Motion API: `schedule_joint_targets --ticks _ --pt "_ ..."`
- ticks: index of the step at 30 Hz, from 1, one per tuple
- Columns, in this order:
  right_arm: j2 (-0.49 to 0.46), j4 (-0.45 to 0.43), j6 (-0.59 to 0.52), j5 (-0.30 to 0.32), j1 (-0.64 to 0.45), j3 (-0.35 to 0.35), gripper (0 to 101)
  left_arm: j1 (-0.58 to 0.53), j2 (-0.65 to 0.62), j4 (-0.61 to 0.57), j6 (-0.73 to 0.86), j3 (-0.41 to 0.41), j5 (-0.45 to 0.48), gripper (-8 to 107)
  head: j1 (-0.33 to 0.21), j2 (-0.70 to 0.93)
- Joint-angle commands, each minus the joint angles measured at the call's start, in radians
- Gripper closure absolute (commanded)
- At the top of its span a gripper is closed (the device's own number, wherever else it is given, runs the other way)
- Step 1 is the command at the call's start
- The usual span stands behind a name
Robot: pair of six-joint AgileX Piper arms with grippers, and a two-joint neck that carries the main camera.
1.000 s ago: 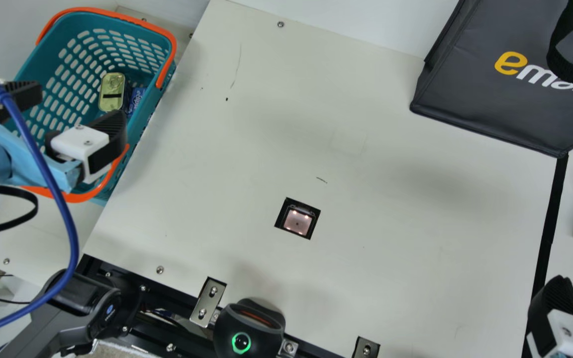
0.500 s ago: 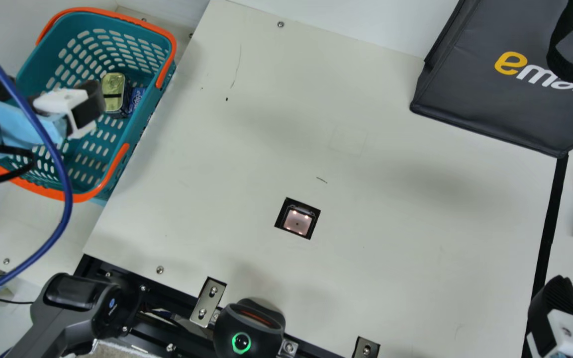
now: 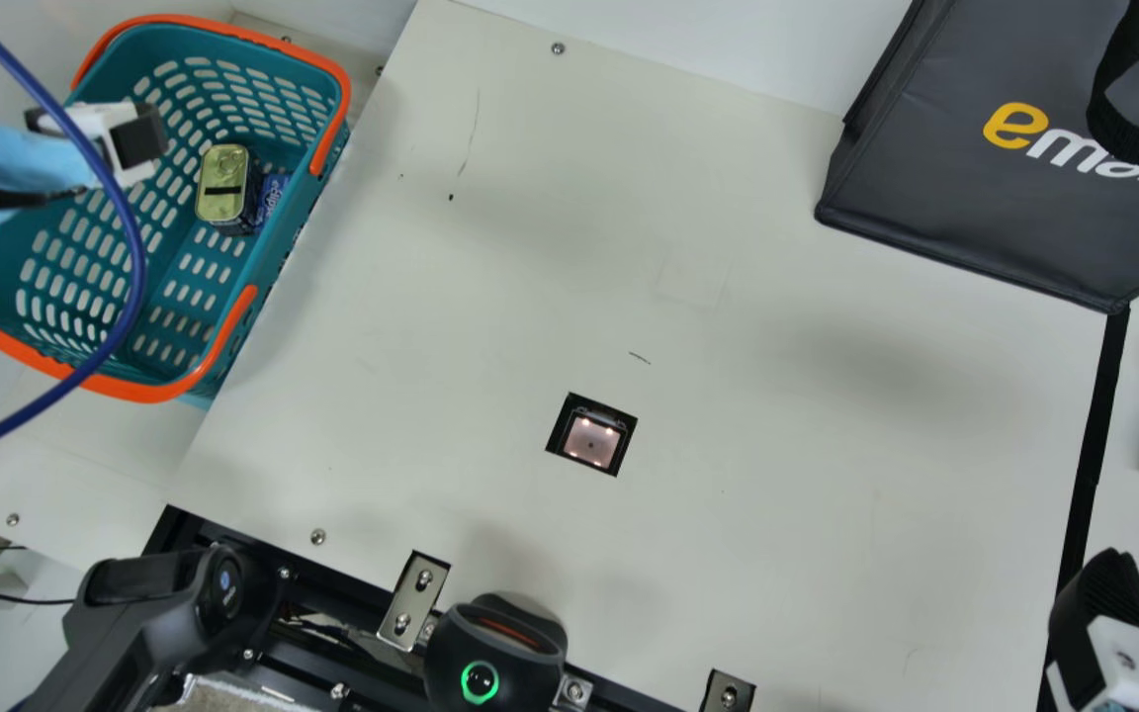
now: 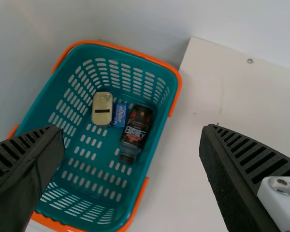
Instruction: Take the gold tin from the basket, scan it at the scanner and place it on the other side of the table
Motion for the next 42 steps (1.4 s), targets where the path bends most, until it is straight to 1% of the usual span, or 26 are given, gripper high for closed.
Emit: schedule_joint_targets --ticks 1,5,10,18,29,42 --pt "0.0 0.0 0.0 0.0 0.0 0.0 6 0.061 0.051 -0.029 0.128 -0.01 0.001 9 -0.029 0.004" --pt "0.0 0.0 0.0 0.0 0.0 0.0 6 0.119 0.132 -0.067 0.25 -0.036 -0.001 9 -0.029 0.004" --pt "0.0 0.0 0.0 0.0 0.0 0.0 6 0.162 0.233 -0.097 0.365 -0.065 -0.005 9 -0.029 0.004" --pt "0.0 0.0 0.0 0.0 0.0 0.0 6 0.181 0.378 -0.115 0.462 -0.083 -0.025 9 -0.029 0.004" --pt "0.0 0.0 0.0 -0.001 0.0 0.0 6 0.161 0.529 -0.088 0.475 -0.047 -0.127 9 -0.029 0.004" --pt "0.0 0.0 0.0 -0.001 0.0 0.0 6 0.13 0.661 -0.028 0.392 0.037 -0.268 9 -0.029 0.004"
